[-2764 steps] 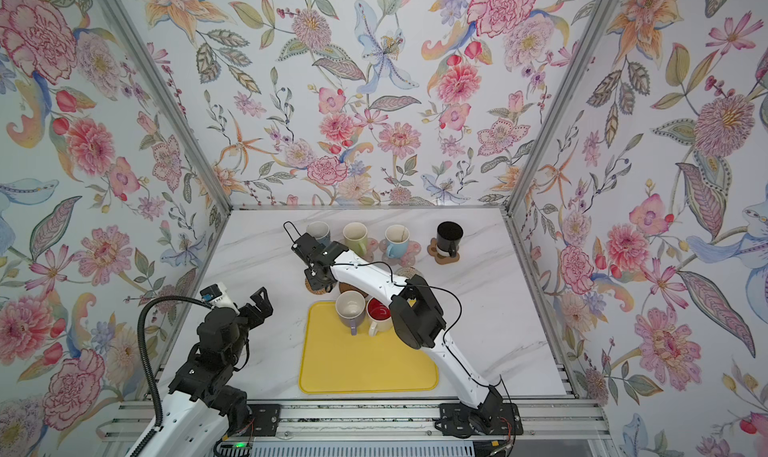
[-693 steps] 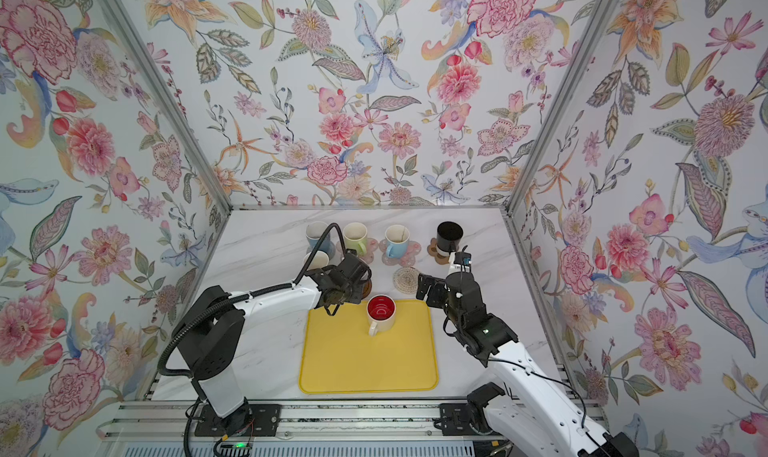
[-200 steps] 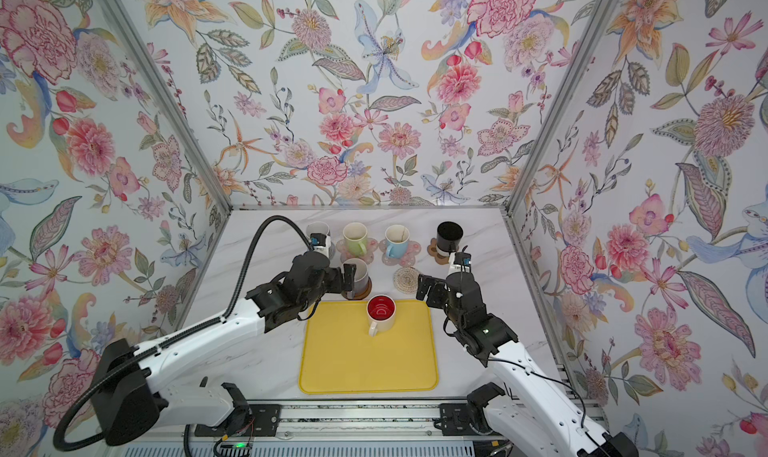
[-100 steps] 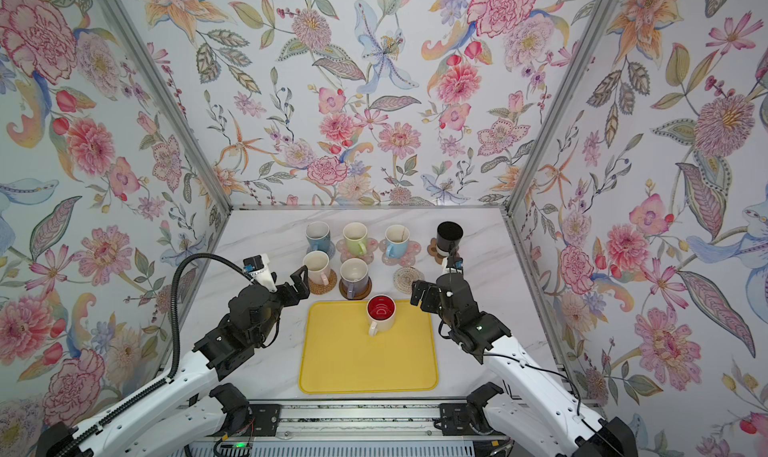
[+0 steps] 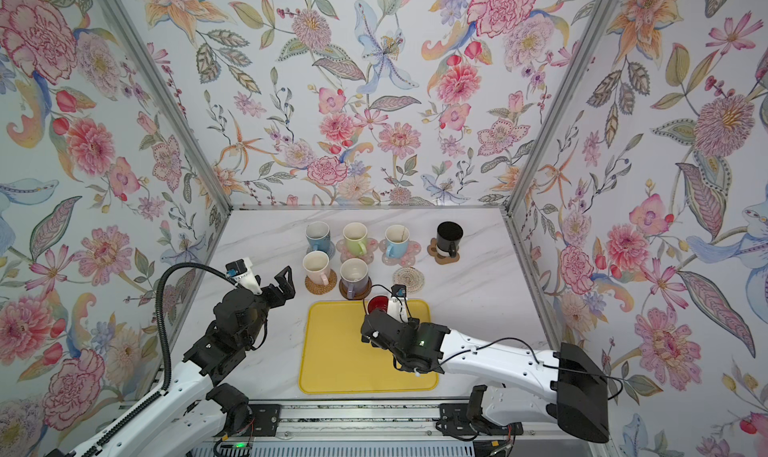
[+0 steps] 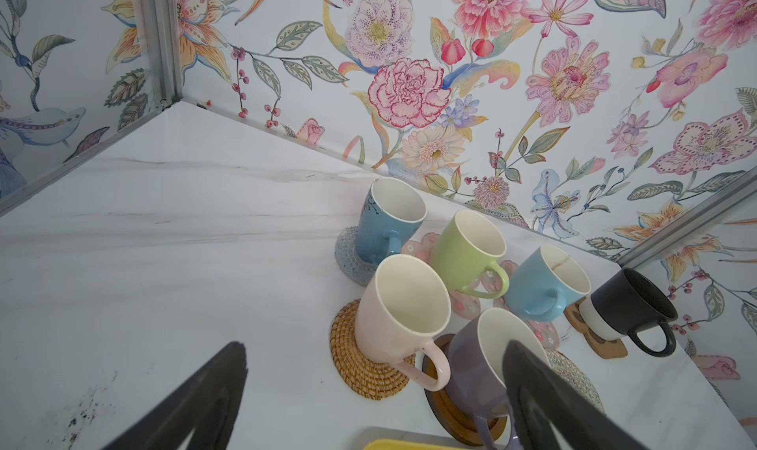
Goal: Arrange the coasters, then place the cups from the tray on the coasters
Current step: 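Reach the right gripper over the red-lined mug while the left gripper retracts, then lower the right gripper into the red-lined mug and close on its rim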
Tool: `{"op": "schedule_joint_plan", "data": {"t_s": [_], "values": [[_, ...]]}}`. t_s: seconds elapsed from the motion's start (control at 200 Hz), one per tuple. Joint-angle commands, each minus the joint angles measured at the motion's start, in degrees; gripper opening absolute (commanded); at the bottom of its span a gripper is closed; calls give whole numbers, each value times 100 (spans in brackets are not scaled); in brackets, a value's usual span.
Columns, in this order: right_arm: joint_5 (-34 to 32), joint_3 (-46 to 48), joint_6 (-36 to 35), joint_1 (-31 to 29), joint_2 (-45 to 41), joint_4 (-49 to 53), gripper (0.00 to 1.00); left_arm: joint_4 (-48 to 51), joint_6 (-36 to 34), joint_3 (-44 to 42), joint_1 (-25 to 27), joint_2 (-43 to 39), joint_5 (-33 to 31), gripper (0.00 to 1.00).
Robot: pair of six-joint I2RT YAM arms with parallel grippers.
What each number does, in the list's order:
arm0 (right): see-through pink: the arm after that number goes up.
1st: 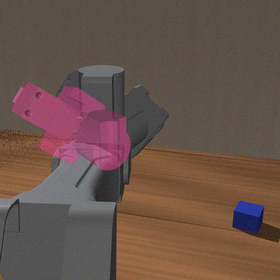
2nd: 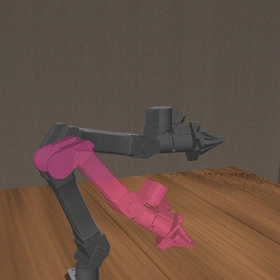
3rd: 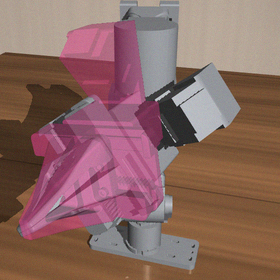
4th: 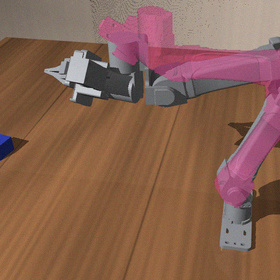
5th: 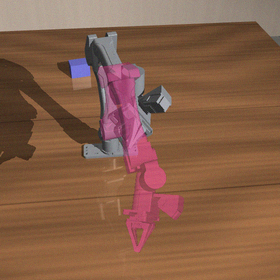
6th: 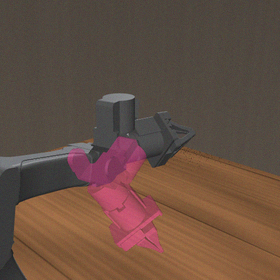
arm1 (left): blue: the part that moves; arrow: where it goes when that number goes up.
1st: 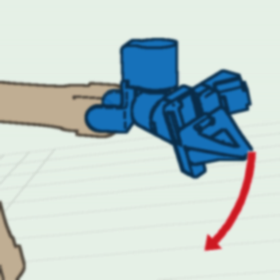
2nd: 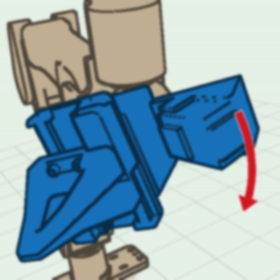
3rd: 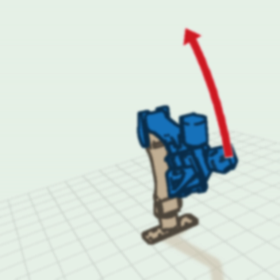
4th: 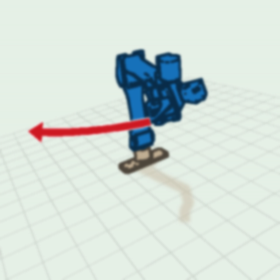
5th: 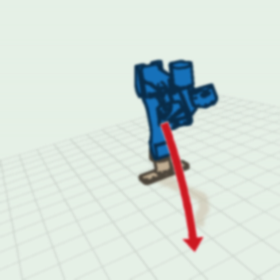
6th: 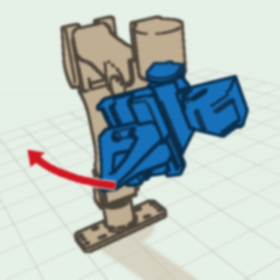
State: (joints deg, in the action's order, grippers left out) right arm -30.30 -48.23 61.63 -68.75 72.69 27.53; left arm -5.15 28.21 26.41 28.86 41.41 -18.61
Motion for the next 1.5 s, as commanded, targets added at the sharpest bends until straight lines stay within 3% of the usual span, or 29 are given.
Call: {"op": "schedule_joint_plan", "data": {"t_s": [0.0, 0.235, 0.741, 1.051, 1.496], "values": [[-345, -403, 714, -140, 506, 478, 99, 71, -189, -104, -88, -278, 144, 99], [-304, -754, 781, -100, 1212, 543, 99, 333, -272, -138, -145, -597, 199, 99], [-342, -677, 598, 104, 1533, 377, 98, 373, -175, -297, -175, -683, 288, 99], [-222, -682, 509, 223, 1747, 331, 93, 438, -165, -339, -205, -761, 253, 99], [-178, -364, 420, 288, 1543, 281, 73, 497, -146, -324, -232, -773, 243, 99]]}}
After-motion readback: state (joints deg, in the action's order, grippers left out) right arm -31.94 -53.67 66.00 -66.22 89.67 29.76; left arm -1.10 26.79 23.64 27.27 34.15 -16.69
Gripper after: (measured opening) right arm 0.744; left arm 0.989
